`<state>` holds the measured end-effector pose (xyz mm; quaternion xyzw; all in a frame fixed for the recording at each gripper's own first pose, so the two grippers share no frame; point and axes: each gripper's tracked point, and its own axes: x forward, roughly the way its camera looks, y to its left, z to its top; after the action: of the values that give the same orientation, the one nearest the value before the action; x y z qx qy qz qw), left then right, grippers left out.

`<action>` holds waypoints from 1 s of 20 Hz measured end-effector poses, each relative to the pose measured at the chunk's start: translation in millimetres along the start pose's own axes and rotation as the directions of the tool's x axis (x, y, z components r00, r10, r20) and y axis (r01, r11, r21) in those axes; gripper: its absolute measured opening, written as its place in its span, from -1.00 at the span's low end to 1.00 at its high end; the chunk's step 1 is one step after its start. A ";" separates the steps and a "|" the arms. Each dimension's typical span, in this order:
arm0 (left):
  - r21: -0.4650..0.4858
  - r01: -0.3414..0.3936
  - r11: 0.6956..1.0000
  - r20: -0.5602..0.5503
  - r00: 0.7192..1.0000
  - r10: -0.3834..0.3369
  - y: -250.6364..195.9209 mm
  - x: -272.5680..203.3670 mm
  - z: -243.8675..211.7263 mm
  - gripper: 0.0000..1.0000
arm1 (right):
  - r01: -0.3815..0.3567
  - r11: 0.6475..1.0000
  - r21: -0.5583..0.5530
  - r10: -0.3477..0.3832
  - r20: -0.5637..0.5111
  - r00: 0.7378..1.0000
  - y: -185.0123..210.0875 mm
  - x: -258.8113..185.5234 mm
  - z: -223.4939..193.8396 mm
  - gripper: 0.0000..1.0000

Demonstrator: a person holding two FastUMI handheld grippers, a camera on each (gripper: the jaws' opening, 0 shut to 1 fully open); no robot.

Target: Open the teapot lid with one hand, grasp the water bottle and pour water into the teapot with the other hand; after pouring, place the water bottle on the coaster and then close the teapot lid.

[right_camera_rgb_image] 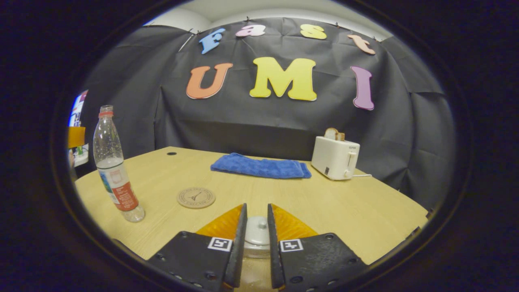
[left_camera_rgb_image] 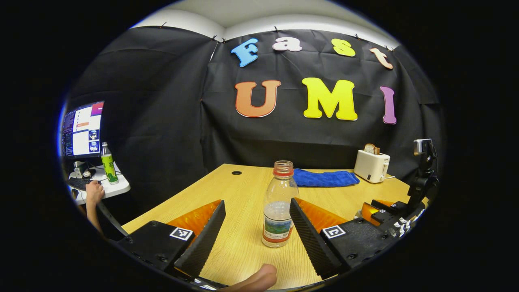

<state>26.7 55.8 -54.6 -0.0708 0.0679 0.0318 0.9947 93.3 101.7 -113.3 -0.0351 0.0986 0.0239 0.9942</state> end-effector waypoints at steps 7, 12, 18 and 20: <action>0.011 0.023 1.000 0.008 1.000 -0.023 -5.9 -1.9 1.7 0.99 | -0.020 0.998 0.059 0.019 0.023 1.000 -4.7 4.1 -3.2 -0.87; 0.003 0.093 0.996 -0.004 0.996 -0.093 -23.6 2.3 -6.0 0.99 | -0.033 0.999 0.029 0.032 0.057 0.998 -5.8 4.4 1.8 -0.98; -0.003 0.165 0.986 -0.005 0.986 -0.165 -35.3 11.6 -15.6 0.99 | -0.048 0.998 0.034 0.044 0.094 0.995 -8.8 -5.9 15.4 -0.99; 0.011 0.163 0.987 0.004 0.987 -0.163 -32.7 15.3 -18.7 0.99 | -0.042 0.998 0.041 0.037 0.121 0.992 -16.0 -13.7 22.3 -0.99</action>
<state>41.8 21.5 -70.5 -0.0708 0.0596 -0.0500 0.9945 85.0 86.9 -87.7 -0.0098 0.0396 0.0434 0.9982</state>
